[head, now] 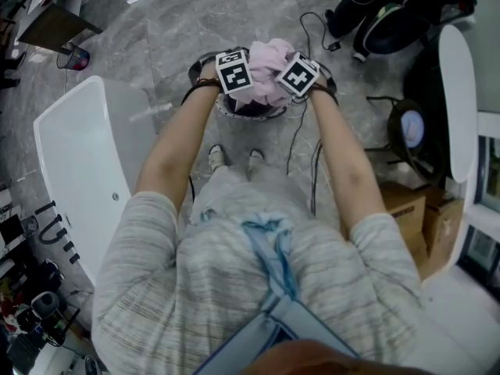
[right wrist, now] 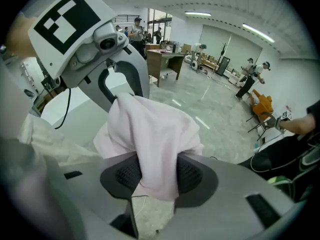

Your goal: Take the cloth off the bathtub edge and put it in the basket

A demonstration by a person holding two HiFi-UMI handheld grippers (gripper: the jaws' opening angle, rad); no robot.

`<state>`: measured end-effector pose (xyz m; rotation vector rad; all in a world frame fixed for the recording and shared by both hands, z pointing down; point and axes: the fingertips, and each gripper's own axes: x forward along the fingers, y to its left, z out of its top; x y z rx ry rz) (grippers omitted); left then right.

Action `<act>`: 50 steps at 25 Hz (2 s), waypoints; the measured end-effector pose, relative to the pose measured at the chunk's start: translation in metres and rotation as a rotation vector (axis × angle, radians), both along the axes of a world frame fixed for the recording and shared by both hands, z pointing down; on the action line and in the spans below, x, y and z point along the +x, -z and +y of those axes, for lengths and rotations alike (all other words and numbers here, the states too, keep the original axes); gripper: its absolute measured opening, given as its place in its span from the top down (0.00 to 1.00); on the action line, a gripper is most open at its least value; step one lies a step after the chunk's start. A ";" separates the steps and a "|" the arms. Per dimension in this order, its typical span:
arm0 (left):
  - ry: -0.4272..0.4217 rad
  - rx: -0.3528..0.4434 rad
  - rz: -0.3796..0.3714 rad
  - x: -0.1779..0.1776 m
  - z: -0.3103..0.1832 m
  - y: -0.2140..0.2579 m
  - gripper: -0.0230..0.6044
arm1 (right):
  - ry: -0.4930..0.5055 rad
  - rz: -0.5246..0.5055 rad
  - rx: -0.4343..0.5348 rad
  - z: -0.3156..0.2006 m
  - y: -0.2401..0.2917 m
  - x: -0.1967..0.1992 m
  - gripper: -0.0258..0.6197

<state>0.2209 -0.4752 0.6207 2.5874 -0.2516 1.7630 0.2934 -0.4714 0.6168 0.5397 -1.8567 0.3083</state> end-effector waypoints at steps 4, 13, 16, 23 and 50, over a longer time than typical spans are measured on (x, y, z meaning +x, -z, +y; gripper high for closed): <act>0.038 0.011 0.010 -0.005 -0.009 -0.002 0.75 | -0.048 0.017 0.028 -0.010 -0.002 0.009 0.73; 0.081 0.028 0.082 0.003 -0.015 0.010 0.75 | -0.078 -0.065 0.072 -0.014 0.013 -0.010 0.73; 0.089 0.021 0.092 0.002 -0.011 0.009 0.75 | -0.088 -0.103 0.072 -0.010 0.014 -0.015 0.73; 0.162 0.032 0.170 -0.003 -0.016 0.018 0.75 | -0.124 -0.157 0.091 -0.009 0.019 -0.022 0.73; 0.489 0.053 1.029 -0.009 0.015 0.168 0.75 | -0.311 -0.988 0.306 0.016 0.151 -0.039 0.74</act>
